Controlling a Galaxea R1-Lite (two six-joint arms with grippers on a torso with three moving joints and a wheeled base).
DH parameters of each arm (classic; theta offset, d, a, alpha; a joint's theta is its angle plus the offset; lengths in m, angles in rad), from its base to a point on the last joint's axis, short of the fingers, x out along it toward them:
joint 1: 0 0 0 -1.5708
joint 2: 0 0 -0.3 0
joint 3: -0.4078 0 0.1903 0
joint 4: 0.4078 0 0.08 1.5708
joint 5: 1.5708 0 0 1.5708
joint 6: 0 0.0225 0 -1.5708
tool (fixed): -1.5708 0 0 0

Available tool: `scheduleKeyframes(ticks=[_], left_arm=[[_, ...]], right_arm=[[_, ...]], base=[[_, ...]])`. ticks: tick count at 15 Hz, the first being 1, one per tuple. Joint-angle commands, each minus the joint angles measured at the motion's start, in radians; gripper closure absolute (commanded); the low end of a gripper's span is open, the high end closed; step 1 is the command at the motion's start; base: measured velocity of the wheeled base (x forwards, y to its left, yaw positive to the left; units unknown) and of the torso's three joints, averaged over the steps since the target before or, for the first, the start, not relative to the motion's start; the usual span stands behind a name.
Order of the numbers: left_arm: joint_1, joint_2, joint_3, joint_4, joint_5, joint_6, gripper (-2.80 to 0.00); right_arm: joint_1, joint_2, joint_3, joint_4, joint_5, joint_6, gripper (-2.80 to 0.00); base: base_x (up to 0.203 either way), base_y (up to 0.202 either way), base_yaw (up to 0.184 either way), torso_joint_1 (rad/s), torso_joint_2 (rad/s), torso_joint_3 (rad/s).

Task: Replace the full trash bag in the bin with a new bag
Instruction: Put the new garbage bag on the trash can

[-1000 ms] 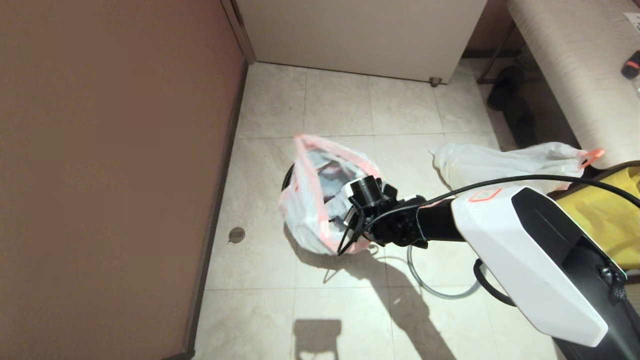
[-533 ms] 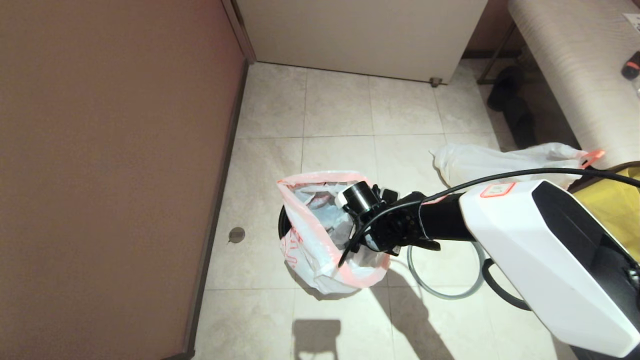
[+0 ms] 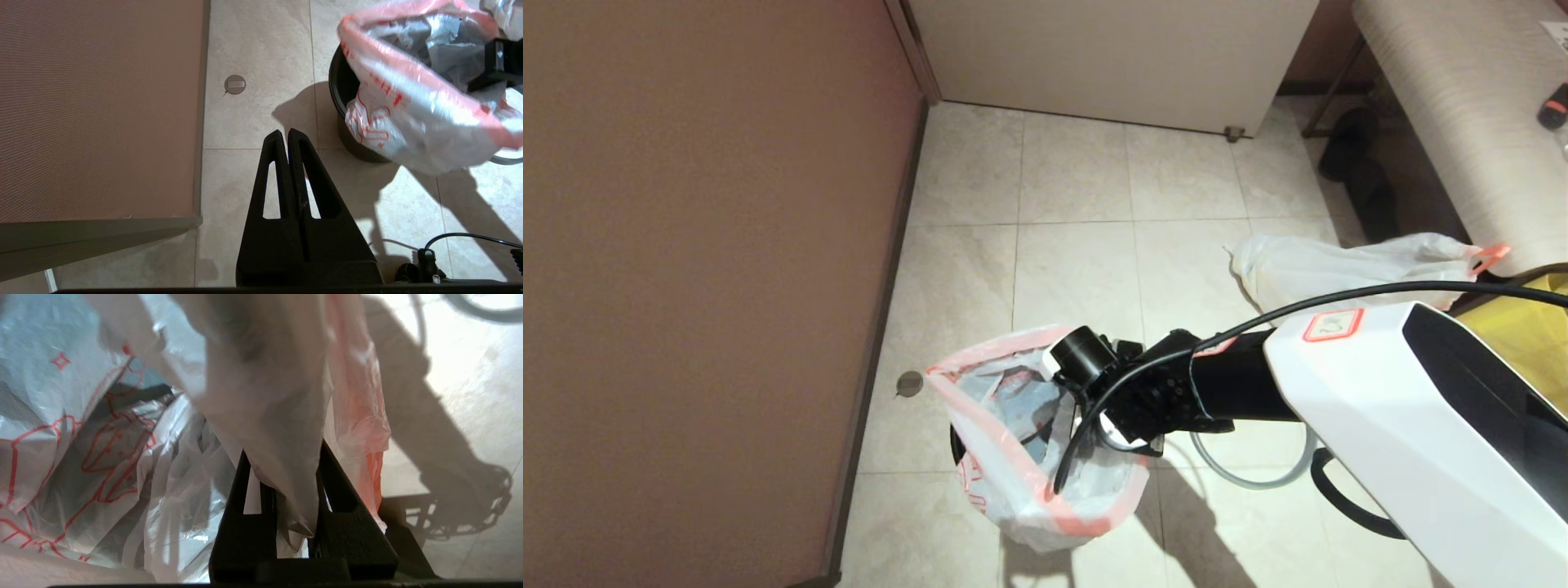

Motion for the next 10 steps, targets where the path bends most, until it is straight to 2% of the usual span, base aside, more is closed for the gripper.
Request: scheduleKeyframes(ticks=[1, 7, 8, 9, 10], left_arm=[[0.000, 0.001, 0.000, 0.000, 0.001, -0.001, 0.00], [0.000, 0.001, 0.000, 0.000, 0.001, 0.000, 0.00], [0.000, 0.001, 0.001, 0.003, -0.002, 0.020, 0.00], [0.000, 0.001, 0.003, 0.001, -0.008, 0.069, 0.00], [0.000, 0.001, 0.005, -0.010, -0.042, 0.092, 0.00]], right_arm=[[0.012, 0.016, 0.017, 0.002, 0.033, -0.010, 0.00], [-0.015, 0.060, 0.018, 0.002, 0.043, -0.029, 0.00], [-0.019, 0.060, 0.019, 0.002, 0.043, -0.029, 0.00], [-0.023, 0.058, 0.020, 0.002, 0.044, -0.029, 0.00], [-0.024, 0.053, 0.023, 0.002, 0.042, -0.029, 0.00]], base=[[0.000, 0.000, 0.000, 0.000, 0.00, 0.000], [0.000, 0.000, 0.000, 0.000, 0.00, 0.000], [0.000, 0.000, 0.000, 0.000, 0.00, 0.000], [0.000, 0.000, 0.000, 0.000, 0.00, 0.000], [0.000, 0.000, 0.000, 0.000, 0.00, 0.000]])
